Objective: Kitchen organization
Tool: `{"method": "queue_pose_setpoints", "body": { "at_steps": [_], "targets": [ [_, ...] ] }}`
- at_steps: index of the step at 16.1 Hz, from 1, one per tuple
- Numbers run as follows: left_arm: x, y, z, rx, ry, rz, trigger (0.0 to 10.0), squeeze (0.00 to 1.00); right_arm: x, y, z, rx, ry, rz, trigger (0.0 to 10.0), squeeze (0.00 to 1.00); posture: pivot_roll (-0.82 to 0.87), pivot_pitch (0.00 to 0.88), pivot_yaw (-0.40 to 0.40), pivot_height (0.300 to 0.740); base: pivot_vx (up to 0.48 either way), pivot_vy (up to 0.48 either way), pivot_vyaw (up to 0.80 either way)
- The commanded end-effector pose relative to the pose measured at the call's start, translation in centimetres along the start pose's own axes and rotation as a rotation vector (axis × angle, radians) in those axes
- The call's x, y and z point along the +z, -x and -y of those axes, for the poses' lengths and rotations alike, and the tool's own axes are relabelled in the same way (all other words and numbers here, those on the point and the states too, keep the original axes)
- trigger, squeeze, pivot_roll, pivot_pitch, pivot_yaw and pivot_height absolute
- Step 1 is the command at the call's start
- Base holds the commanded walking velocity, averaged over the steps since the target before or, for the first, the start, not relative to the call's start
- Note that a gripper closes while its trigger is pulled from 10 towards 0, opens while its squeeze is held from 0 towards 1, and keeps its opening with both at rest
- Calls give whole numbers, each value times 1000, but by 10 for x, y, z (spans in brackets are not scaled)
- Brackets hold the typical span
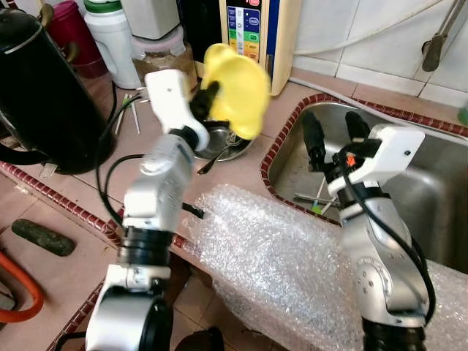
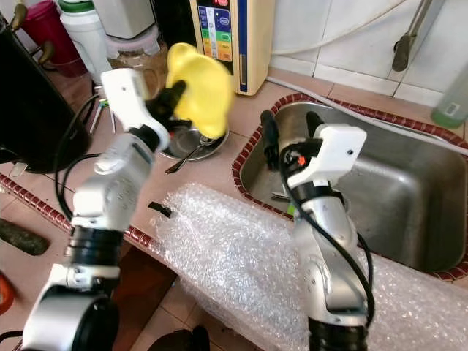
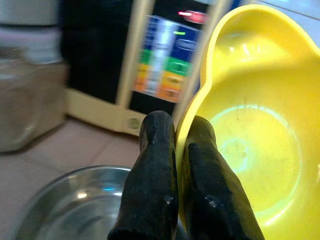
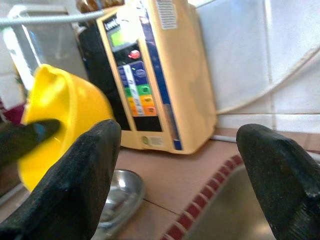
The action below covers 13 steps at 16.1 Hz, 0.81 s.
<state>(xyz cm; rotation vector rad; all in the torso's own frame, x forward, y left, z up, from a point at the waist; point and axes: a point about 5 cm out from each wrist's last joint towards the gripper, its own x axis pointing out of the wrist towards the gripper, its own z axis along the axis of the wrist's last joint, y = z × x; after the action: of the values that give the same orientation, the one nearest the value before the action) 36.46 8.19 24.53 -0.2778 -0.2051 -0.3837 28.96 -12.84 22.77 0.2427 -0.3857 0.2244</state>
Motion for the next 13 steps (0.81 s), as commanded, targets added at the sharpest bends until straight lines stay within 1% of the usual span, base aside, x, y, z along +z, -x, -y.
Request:
{"method": "queue_pose_setpoints", "body": {
  "at_steps": [1,2,4,5,7,9,10,11,12,13],
  "targets": [
    [-1,3,6,-32,-30,11,0,0,2,-3,-5,18,-32,10,10000,0,9,94,69,740,0,0,0],
    [-4,5,8,-40,-26,7,0,0,3,-5,-8,24,-43,16,10000,0,9,93,67,740,0,0,0],
    [-11,10,16,-94,-87,0,0,0,2,-7,-11,33,-67,18,10000,0,14,95,62,740,0,0,0],
    [-16,13,19,-105,-99,-17,0,0,1,-8,-13,42,-78,15,10000,0,14,95,61,740,0,0,0],
    [-21,15,20,-104,-123,-33,0,0,-2,-9,-16,54,-78,6,10000,0,13,95,62,740,0,0,0],
    [-21,14,18,-94,-117,-35,0,0,-4,-9,-19,70,-82,-3,10000,0,12,94,63,740,0,0,0],
    [-21,13,17,-82,-100,-34,0,0,-6,-8,-21,89,-85,-16,10000,0,11,94,64,740,0,0,0],
    [-20,13,17,-83,-103,-30,0,0,-10,-7,-24,112,-86,-39,10000,0,9,94,65,740,0,0,0],
    [-18,12,18,-87,-106,-18,0,0,-13,-6,-25,128,-72,-60,10000,0,10,95,66,740,0,0,0],
    [-12,12,21,-97,-100,19,0,0,-16,-5,-26,130,-64,-76,10000,0,10,95,68,740,0,0,0]
  ]
}}
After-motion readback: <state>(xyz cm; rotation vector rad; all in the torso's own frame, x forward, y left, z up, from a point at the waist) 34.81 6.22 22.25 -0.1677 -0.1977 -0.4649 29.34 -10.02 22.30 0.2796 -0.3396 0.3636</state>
